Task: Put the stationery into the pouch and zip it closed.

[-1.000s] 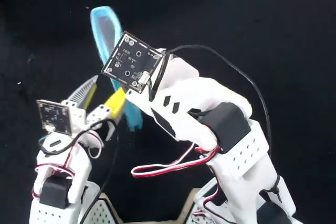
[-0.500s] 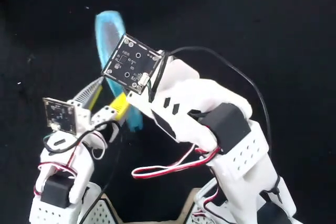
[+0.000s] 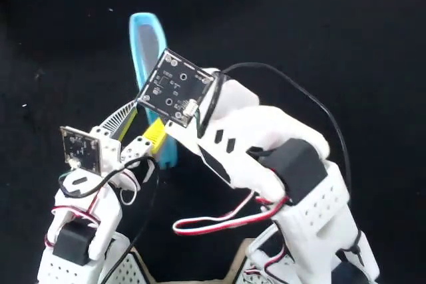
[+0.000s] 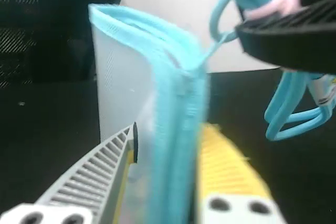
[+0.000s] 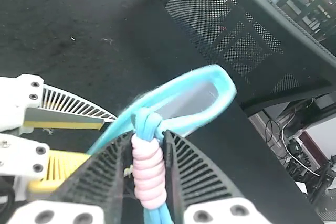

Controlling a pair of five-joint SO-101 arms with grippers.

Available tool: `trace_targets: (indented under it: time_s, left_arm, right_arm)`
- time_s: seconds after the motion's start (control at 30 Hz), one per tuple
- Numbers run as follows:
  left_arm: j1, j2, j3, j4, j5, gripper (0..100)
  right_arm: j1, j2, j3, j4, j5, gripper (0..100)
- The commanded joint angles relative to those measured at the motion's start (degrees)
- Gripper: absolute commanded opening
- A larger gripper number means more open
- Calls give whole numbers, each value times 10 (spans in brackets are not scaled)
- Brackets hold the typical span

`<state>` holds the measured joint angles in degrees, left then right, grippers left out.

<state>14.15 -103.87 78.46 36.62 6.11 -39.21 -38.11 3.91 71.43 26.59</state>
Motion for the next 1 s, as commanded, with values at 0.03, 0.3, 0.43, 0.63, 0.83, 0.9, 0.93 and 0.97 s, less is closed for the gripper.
trace_targets:
  time_s: [0.03,0.3,0.43,0.63,0.83,0.9,0.93,0.97]
  left_arm:
    - [32,5,-44,61,4,42]
    - [44,5,-108,198,-67,30]
    - [38,5,-131,241,-107,30]
    - [37,11,-185,287,-171,30]
    - [37,9,-160,289,-174,30]
    - [37,8,-152,287,-174,30]
    - [37,8,-148,287,-174,30]
    - [37,8,-145,287,-174,30]
  right_arm:
    - [-4,-29,27,-3,-1,10]
    - [-4,-42,51,-17,-3,10]
    - [-4,-66,51,-50,-5,10]
    - [6,-72,54,-65,-5,10]
    - [90,-76,121,-146,-5,10]
    - [107,-76,146,-172,-5,10]
    - [112,-76,154,-179,-6,10]
    - [113,-77,160,-185,-7,10]
